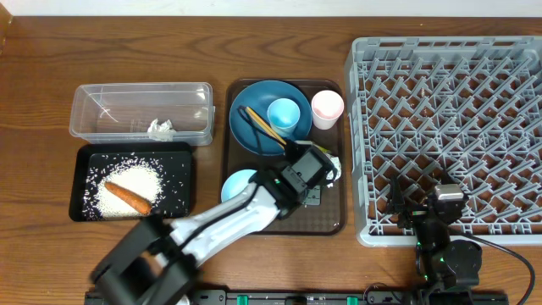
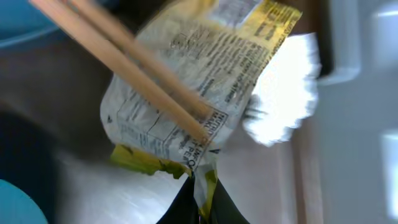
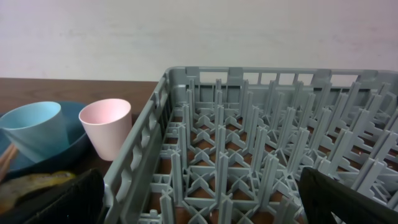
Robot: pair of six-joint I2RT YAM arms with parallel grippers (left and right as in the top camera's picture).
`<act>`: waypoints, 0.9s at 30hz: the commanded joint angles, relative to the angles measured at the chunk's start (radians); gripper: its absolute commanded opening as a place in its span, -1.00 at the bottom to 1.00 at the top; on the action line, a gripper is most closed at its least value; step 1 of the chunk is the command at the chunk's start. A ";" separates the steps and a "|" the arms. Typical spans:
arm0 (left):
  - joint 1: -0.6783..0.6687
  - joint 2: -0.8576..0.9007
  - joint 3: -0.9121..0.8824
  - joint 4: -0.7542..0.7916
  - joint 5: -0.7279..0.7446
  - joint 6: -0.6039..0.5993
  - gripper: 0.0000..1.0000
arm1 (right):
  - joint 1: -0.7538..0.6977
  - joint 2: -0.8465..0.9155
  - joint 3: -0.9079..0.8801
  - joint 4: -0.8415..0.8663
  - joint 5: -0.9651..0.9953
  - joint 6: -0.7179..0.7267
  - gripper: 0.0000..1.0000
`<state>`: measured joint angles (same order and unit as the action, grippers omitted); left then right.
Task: Sort waste into correct bins and load items into the dishwasher rack
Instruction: 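Carry the wrapper left and drop it into the clear container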
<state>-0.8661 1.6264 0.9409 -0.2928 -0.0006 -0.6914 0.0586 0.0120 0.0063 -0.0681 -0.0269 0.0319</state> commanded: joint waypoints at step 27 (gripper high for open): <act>0.377 -0.538 -0.002 -0.120 -0.397 0.076 -0.87 | 0.003 0.000 -0.001 -0.004 -0.003 -0.018 0.98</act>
<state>-0.5846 1.0885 0.9409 -0.4179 -0.3267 -0.6601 0.0586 0.0120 0.0063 -0.0685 -0.0269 0.0319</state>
